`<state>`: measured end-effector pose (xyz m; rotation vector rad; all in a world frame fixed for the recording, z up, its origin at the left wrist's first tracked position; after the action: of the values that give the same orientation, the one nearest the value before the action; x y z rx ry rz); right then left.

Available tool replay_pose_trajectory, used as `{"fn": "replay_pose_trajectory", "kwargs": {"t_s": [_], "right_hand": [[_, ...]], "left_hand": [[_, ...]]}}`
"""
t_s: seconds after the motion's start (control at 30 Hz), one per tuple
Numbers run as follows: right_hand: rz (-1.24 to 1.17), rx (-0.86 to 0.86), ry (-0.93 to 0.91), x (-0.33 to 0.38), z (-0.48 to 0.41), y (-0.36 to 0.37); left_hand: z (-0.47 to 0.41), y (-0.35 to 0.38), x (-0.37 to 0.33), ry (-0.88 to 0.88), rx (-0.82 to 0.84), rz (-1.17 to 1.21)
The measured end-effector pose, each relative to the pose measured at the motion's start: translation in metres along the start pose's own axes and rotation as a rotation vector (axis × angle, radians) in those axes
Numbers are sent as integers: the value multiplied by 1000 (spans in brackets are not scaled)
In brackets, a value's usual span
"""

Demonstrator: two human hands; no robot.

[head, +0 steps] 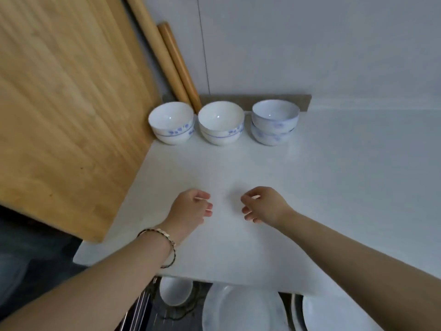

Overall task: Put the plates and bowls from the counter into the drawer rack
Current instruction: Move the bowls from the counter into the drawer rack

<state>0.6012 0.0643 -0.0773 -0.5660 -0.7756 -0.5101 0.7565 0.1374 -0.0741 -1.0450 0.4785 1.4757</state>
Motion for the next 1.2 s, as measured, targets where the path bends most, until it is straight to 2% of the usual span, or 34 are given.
{"fn": "replay_pose_trajectory", "kwargs": {"t_s": [0.27, 0.43, 0.6, 0.7, 0.77, 0.9, 1.0, 1.1, 1.2], "right_hand": [[-438, -128, 160, 67, -134, -19], [-654, -254, 80, 84, -199, -27], [-884, -301, -49, 90, -215, -21], [-852, -309, -34, 83, -199, -16], [-850, -305, -26, 71, -180, -12], [-862, -186, 18, 40, -116, -5], [-751, -64, 61, 10, -52, -4], [-587, 54, 60, -19, 24, -5], [-474, 146, 60, -50, 95, -4]], "left_hand": [[-102, -60, -20, 70, -6, -13], [-142, -70, 1, 39, 45, 2], [-147, -69, 14, 0, 93, 47], [-139, -68, 13, -29, 85, 102], [-130, -65, 5, -63, 78, 260], [-100, -53, -16, -97, 139, 409], [-63, -33, -21, -129, 273, 386], [-10, -4, -10, -167, 410, 256], [48, 30, 13, -162, 461, 175]]}}
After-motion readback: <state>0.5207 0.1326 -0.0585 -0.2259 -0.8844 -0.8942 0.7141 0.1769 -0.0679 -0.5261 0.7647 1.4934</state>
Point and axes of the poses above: each hand's wrist, its own z-axis away from the middle knuckle, its own y-axis out of the palm, x = y × z, the point moved 5 cm from there along -z, towards the middle knuckle, and after that the axes turned 9 degrees about x, right-handed, at the moved point
